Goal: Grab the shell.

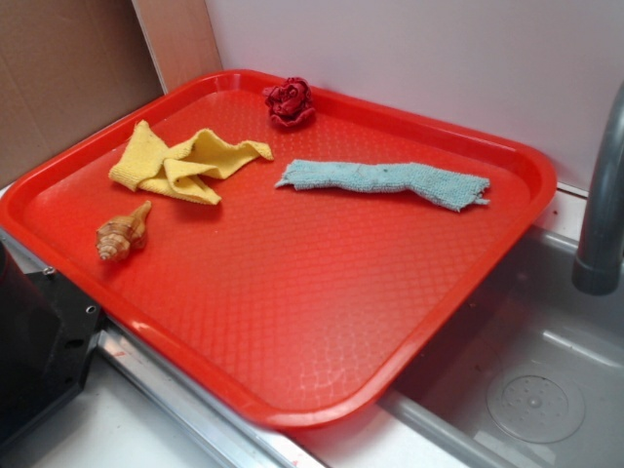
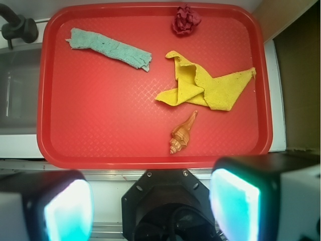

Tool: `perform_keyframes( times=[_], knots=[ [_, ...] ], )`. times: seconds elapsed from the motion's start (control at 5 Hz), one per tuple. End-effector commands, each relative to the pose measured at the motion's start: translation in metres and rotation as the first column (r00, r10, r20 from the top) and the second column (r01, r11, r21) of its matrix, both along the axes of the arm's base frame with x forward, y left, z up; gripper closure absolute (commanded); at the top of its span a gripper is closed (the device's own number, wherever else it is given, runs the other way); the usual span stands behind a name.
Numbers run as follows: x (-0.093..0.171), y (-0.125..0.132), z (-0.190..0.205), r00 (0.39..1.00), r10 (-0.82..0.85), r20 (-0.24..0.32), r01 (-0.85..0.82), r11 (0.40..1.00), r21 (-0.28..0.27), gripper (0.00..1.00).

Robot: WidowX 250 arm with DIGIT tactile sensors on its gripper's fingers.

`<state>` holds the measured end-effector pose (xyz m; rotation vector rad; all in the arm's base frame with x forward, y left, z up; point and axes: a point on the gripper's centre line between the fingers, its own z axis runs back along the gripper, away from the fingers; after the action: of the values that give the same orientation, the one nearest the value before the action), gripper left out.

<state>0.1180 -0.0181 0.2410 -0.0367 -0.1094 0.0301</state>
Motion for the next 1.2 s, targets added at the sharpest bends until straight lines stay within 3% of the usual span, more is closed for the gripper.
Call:
perform_keyframes(
  times=[0.0, 0.8, 1.0],
  knots=[
    [0.000, 0.000, 0.000, 1.000, 0.000, 0.000, 0.000, 1.000, 0.000, 0.00],
    [0.007, 0.036, -0.089, 0.975, 0.220, 0.031, -0.222, 0.972, 0.078, 0.00],
    [0.009, 0.042, -0.119, 0.964, 0.260, 0.048, -0.263, 0.962, 0.067, 0.00]
  ],
)
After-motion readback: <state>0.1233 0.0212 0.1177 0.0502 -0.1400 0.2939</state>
